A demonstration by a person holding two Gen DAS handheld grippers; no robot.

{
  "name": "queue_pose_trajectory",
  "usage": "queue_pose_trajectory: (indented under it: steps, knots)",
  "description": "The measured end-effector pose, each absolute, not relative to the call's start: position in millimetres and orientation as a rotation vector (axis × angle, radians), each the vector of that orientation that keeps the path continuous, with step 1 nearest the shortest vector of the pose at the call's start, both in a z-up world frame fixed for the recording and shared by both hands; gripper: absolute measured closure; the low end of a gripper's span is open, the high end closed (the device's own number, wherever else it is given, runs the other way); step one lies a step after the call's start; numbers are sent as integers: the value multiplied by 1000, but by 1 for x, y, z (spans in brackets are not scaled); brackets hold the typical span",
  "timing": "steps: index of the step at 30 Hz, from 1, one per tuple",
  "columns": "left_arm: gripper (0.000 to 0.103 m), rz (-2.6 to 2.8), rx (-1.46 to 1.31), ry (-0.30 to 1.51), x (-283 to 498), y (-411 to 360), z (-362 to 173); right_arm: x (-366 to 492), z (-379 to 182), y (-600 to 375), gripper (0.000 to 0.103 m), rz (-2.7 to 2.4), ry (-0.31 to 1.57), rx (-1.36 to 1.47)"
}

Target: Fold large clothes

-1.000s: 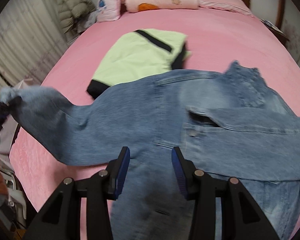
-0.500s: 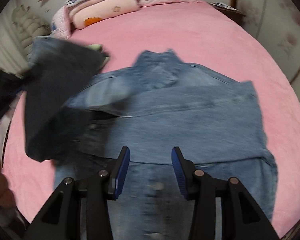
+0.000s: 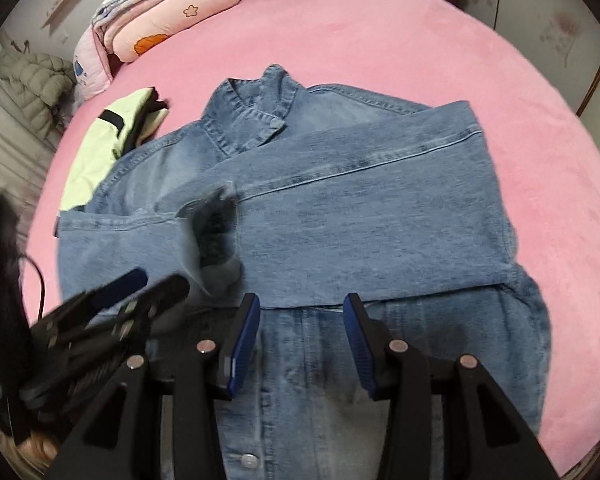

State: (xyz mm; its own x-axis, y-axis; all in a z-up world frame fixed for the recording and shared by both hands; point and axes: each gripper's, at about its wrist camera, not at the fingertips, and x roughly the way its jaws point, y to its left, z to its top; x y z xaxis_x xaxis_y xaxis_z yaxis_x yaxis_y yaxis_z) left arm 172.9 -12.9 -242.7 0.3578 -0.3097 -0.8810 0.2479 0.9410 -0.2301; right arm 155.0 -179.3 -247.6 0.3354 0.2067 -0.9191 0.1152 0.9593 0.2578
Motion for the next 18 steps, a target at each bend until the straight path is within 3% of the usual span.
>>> queue_pose_trajectory:
  steps: [7, 12, 18]
  knots:
    - [32, -193, -78, 1168, 143, 65, -217, 170, -257, -164, 51, 165, 1277, 425]
    - [32, 20, -142, 1219, 131, 145, -234, 173, -285, -152, 50, 228, 1333, 514]
    - [32, 130, -177, 1251, 131, 189, -265, 183, -322, -141, 50, 276, 1385, 593]
